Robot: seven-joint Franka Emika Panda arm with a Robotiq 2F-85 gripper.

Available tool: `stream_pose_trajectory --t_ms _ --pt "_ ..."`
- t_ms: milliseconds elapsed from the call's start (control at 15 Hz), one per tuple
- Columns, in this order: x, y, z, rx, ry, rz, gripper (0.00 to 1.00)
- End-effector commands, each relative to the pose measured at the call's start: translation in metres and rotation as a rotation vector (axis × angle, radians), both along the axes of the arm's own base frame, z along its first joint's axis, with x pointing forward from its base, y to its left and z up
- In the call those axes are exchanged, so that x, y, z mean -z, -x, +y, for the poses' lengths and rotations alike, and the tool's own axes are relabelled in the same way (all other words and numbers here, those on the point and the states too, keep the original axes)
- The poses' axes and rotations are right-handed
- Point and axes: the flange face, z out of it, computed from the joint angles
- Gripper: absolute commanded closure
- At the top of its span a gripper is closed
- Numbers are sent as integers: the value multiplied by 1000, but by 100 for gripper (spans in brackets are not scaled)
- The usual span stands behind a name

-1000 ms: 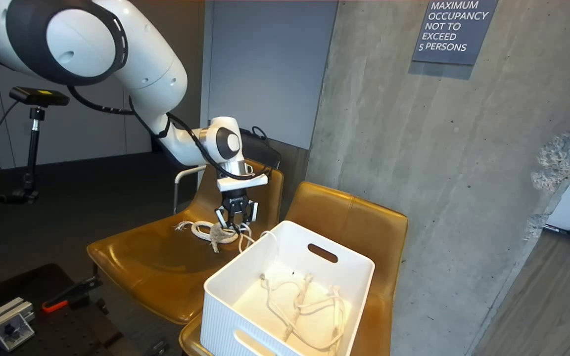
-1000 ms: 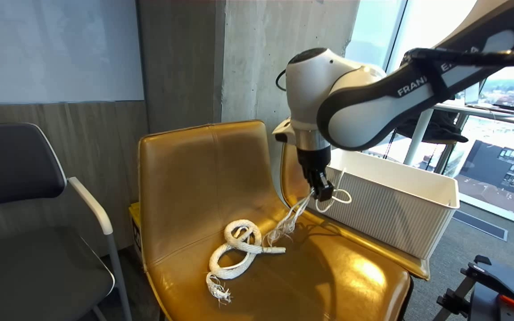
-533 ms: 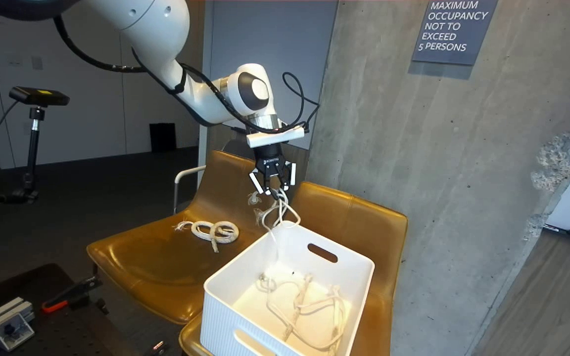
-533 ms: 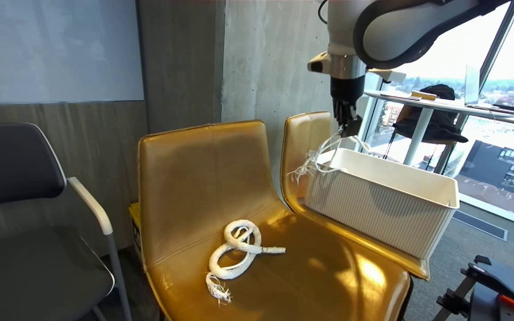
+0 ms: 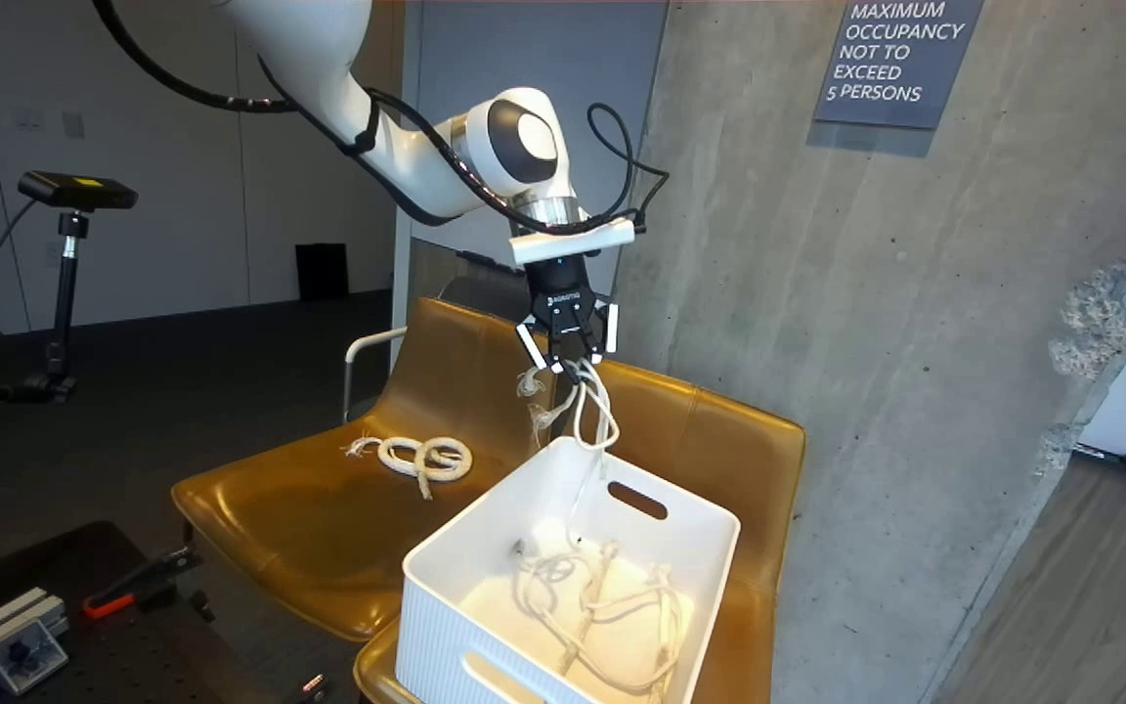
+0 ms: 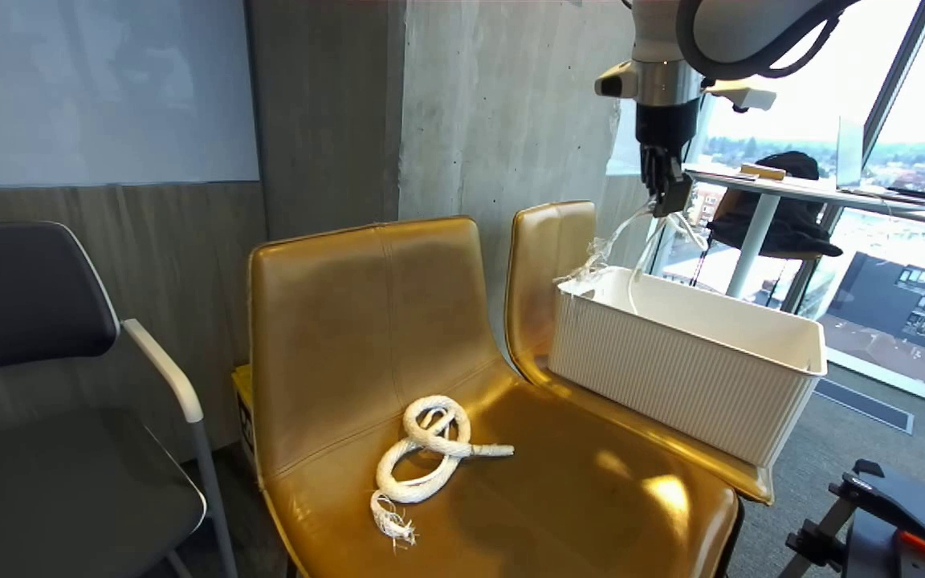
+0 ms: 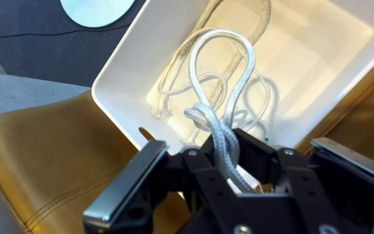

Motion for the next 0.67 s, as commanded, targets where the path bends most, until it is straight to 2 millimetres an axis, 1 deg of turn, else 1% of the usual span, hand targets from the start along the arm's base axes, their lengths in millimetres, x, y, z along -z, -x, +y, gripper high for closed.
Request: stream_pose_trajectory --t_ms 0,200,333,400,467,533,600 --pt "22 23 -40 66 7 50 96" --pt "52 39 -74 119 1 102 96" --pt "67 46 -87 145 -9 127 96" --pt "75 49 -91 153 -12 139 96" --pt "82 49 -92 163 -15 148 61" --pt "88 50 -93 167 -16 156 60" --pt "92 50 -92 171 -17 158 55"
